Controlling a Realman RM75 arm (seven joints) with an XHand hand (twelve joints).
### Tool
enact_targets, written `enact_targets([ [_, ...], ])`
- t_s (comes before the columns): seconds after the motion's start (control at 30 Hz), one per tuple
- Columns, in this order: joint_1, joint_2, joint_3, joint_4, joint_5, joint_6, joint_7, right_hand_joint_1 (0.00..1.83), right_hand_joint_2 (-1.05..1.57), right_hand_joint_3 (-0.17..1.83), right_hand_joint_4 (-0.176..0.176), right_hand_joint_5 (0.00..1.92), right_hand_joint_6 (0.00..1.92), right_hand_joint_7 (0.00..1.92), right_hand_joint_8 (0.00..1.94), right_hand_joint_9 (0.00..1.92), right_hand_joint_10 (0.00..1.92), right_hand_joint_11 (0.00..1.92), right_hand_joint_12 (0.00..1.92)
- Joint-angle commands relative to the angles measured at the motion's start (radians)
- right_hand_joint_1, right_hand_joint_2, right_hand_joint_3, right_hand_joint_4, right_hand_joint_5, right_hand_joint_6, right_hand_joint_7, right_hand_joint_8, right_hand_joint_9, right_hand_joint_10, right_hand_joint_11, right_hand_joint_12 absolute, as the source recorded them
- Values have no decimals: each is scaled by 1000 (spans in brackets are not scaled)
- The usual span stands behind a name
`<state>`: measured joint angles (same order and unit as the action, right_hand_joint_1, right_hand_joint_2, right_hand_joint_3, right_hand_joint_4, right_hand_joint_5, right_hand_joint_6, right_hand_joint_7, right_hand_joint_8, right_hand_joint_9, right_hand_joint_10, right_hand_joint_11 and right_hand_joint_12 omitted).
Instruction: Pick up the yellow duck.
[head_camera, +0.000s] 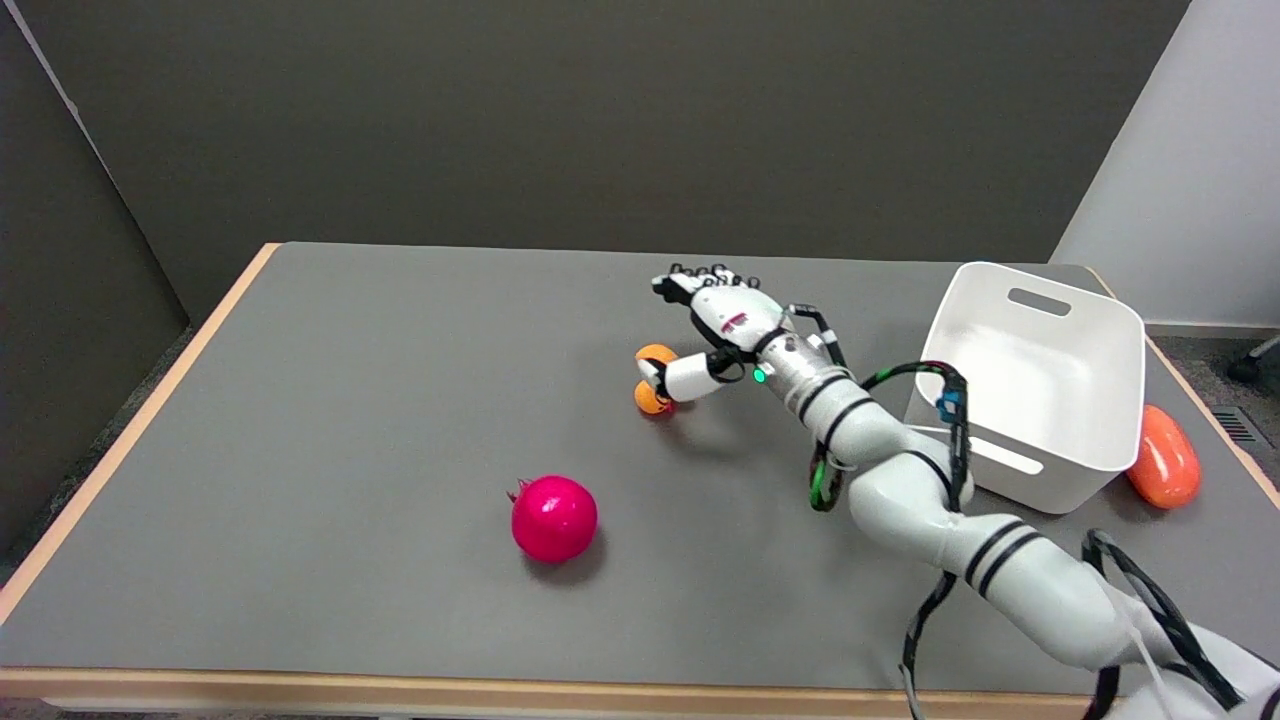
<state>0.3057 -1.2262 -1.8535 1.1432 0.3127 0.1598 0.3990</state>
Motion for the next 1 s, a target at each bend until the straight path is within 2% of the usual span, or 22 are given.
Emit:
enact_targets([
  [0.03, -136, 24, 69, 82, 3, -20, -28, 558, 612, 945, -86, 165, 432, 261, 472, 155, 787, -1, 1115],
  [0.53, -137, 24, 33, 109, 3, -15, -28, 624, 645, 845, -98, 203, 410, 313, 435, 165, 847, -1, 1176],
  [0.77, -130, 23, 12, 93, 7, -13, -20, 629, 654, 842, -129, 214, 439, 362, 490, 233, 921, 27, 1224],
  [1.0, -107, 23, -26, 74, 39, 7, -20, 633, 659, 843, -137, 216, 445, 373, 503, 245, 931, 43, 1239],
])
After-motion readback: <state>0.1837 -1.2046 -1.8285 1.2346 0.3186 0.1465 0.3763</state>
